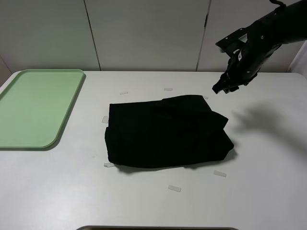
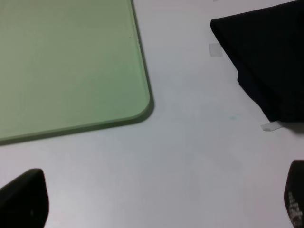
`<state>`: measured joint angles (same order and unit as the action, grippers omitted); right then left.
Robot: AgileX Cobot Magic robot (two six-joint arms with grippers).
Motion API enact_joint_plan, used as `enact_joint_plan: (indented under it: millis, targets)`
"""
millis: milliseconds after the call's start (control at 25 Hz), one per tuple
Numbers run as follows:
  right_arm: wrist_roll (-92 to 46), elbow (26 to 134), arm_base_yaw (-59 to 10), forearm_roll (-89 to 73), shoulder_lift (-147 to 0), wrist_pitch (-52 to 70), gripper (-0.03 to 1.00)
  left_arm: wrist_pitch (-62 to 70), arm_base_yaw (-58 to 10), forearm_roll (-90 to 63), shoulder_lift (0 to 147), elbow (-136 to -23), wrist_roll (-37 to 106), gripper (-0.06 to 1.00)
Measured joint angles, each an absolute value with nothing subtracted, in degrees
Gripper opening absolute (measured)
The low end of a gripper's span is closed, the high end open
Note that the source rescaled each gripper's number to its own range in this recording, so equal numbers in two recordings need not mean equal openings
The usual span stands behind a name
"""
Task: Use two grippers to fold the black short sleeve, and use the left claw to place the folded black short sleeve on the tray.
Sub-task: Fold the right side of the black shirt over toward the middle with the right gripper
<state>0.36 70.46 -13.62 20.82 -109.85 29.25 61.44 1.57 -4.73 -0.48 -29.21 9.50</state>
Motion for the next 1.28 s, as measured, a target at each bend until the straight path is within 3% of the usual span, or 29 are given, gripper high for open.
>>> enact_joint_plan:
  millis: [520, 880, 1280]
  targets:
    - [2.2, 70.4, -5.8, 17.8, -121.6, 22.0, 0.46, 61.4, 1.6, -4.7, -0.5, -29.2, 9.5, 1.00]
    - [2.4, 70.4, -14.2, 2.9, -120.6, 28.1, 0.46, 61.4, 1.6, -4.7, -0.5, -29.2, 9.5, 1.00]
    - [8.8, 70.4, -19.2, 10.0, -115.2, 31.7, 0.46, 61.4, 1.6, -4.7, -0.5, -29.2, 9.5, 1.00]
